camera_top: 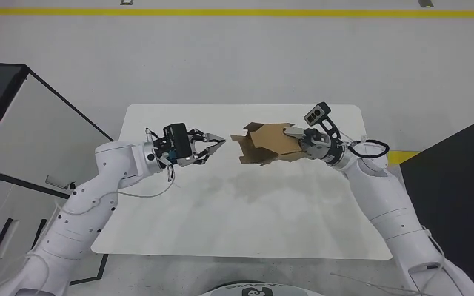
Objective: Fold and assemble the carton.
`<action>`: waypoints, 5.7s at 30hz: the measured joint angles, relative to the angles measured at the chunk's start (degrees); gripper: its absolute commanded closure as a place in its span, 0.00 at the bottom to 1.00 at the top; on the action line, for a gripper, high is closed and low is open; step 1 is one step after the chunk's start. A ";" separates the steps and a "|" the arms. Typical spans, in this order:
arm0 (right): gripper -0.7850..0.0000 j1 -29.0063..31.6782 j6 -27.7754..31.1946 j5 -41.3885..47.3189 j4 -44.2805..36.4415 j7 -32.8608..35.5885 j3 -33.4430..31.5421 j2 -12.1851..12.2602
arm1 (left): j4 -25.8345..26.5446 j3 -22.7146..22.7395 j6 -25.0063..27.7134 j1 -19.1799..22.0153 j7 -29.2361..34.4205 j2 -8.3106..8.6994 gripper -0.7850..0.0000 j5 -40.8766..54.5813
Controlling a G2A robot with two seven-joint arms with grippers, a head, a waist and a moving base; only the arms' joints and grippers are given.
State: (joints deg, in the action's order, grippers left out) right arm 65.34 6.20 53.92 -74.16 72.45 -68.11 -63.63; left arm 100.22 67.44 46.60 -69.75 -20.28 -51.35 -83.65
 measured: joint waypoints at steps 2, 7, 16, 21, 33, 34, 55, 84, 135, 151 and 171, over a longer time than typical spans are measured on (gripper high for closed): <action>1.00 0.71 -1.05 1.10 -0.85 -1.53 0.15 -0.14 | 0.82 -0.21 -0.73 -0.30 0.70 -0.12 1.00 0.48; 1.00 1.28 -3.91 2.34 -1.48 -3.05 -0.01 -0.24 | 1.60 0.11 -1.84 -0.35 1.65 -0.33 1.00 2.16; 1.00 1.79 -0.91 -5.67 -3.39 -6.22 -1.48 0.26 | 4.12 1.14 0.20 -0.66 3.36 -0.29 1.00 3.27; 1.00 2.35 0.11 -6.06 -4.99 -4.90 -1.31 0.19 | 4.66 -0.28 1.14 -0.05 5.81 -0.59 1.00 3.46; 1.00 2.54 3.53 -12.91 -6.61 -2.65 -1.69 0.58 | 5.67 -0.70 -0.42 1.29 7.35 -1.01 1.00 1.43; 1.00 2.60 3.65 -13.52 -6.76 -2.88 -1.78 0.62 | 5.82 -0.64 -0.36 1.26 7.43 -1.01 1.00 1.27; 1.00 4.17 4.86 -14.81 -9.30 -1.17 -2.39 0.96 | 7.22 -0.20 0.65 0.01 8.69 -1.14 1.00 0.72; 1.00 1.91 4.54 -17.49 -8.06 3.82 0.20 1.10 | 4.83 -3.38 3.51 2.69 7.99 -2.07 1.00 0.08; 1.00 1.19 0.44 -13.81 -4.87 -15.82 -0.57 -0.33 | 2.82 -8.93 3.92 5.82 6.85 -4.07 1.00 0.04; 1.00 2.08 0.33 -13.57 -5.58 -15.59 -0.48 -0.60 | 2.17 -12.56 3.68 8.53 6.86 -5.35 1.00 -0.63; 1.00 2.65 2.21 0.85 -1.70 0.96 -4.27 -0.67 | 5.45 2.31 2.61 0.31 8.06 -2.55 1.00 -0.34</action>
State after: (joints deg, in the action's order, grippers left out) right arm 67.99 8.41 54.77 -75.86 73.41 -72.38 -64.30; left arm 105.67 69.76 49.21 -69.44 -12.22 -53.90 -83.99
